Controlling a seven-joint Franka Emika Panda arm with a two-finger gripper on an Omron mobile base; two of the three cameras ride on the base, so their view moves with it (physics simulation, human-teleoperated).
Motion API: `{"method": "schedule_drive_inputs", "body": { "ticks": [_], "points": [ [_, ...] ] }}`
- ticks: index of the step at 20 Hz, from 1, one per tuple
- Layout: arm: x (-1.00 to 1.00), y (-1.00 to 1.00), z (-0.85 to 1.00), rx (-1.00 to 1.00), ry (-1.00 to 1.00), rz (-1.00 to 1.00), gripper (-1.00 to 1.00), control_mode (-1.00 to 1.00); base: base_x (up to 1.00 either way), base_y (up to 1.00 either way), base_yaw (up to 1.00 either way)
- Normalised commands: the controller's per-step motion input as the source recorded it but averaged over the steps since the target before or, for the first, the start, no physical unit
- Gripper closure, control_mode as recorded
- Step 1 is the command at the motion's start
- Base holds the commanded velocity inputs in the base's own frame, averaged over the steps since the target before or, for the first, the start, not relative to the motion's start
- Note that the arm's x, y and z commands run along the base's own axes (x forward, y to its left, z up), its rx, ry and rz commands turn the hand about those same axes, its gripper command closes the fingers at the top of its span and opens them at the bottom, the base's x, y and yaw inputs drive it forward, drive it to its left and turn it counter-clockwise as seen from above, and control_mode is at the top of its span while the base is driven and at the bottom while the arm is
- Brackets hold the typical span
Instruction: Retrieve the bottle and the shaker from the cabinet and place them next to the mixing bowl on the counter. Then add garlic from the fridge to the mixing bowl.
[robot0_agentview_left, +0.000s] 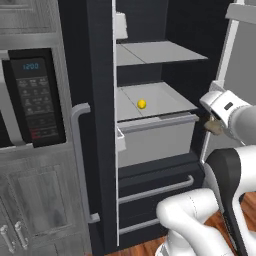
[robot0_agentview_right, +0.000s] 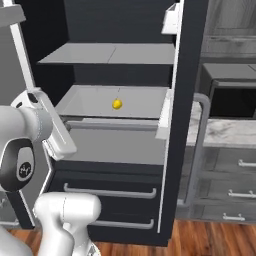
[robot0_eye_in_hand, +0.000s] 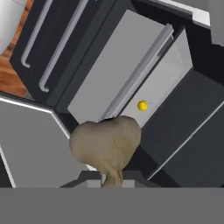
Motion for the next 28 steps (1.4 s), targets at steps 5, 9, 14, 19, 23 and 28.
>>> {"method": "schedule_drive_inputs", "body": {
  "ticks": [5,9,14,19,23,28],
  "points": [
    [0.00,0.00,0.00,0.00,0.00,0.00,1.00,1.00,-0.44,-0.22,0.01],
    [0.00,0.00,0.00,0.00,0.00,0.00,1.00,1.00,-0.46,-0.24,0.00],
    [0.00,0.00,0.00,0.00,0.00,0.00,1.00,1.00,-0.54,-0.24,0.00],
    [0.00,0.00,0.00,0.00,0.00,0.00,1.00,1.00,-0.53,-0.21,0.00],
    [0.00,0.00,0.00,0.00,0.00,0.00,1.00,1.00,-0.49,-0.12,0.00],
    [0.00,0.00,0.00,0.00,0.00,0.00,1.00,1.00,-0.40,-0.04,-0.04]
  ]
}}
